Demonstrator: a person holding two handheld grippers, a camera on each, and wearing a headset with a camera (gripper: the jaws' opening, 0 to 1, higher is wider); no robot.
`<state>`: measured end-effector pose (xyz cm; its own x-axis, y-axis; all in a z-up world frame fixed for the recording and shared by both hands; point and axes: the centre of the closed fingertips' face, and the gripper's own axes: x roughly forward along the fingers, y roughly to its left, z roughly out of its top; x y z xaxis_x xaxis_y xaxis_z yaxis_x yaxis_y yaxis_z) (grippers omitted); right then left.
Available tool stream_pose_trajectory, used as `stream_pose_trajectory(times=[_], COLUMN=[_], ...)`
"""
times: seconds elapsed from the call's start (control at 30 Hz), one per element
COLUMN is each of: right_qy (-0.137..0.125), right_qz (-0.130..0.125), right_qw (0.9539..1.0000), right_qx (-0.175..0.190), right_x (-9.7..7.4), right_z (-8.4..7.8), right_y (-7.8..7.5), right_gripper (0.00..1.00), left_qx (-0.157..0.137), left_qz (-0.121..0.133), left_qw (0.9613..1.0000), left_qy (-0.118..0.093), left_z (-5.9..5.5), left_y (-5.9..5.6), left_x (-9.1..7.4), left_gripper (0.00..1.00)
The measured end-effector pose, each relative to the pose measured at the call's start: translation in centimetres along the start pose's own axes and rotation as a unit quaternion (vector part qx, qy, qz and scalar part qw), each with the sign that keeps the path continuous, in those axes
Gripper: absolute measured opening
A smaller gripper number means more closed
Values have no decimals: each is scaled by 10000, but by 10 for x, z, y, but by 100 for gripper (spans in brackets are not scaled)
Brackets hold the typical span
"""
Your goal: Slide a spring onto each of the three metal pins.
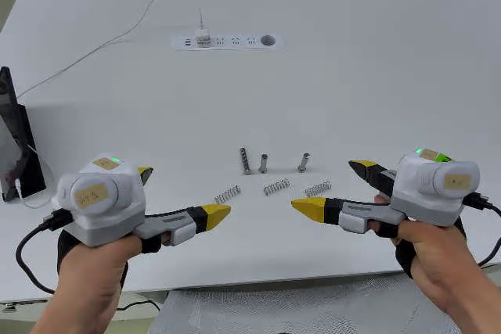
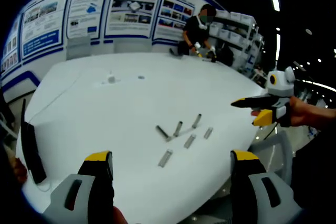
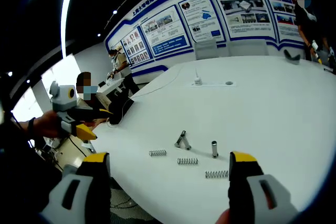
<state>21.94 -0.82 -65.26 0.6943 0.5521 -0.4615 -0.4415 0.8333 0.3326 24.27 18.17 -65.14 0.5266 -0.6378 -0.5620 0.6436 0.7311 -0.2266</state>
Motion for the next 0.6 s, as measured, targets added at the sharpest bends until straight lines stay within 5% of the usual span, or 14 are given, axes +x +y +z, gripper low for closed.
stream_pose_trajectory(times=[0.2, 0.37, 0.6], right_qy=[77, 152, 222], right_qz=[-5, 2, -33], right_qw=[10000, 9999, 9997], right_qx=[-19, 62, 46], right_x=[-1, -4, -10], right_z=[-4, -8, -12], right_y=[0, 1, 1], right_gripper=[96, 95, 94], left_qx=[29, 488, 436], left_qz=[-26, -190, -285], left_qw=[9999, 9971, 9976], left_qy=[115, 547, 461], left_z=[-2, -13, -7], left_y=[-1, -4, 1], left_x=[0, 3, 9], left_gripper=[94, 93, 92])
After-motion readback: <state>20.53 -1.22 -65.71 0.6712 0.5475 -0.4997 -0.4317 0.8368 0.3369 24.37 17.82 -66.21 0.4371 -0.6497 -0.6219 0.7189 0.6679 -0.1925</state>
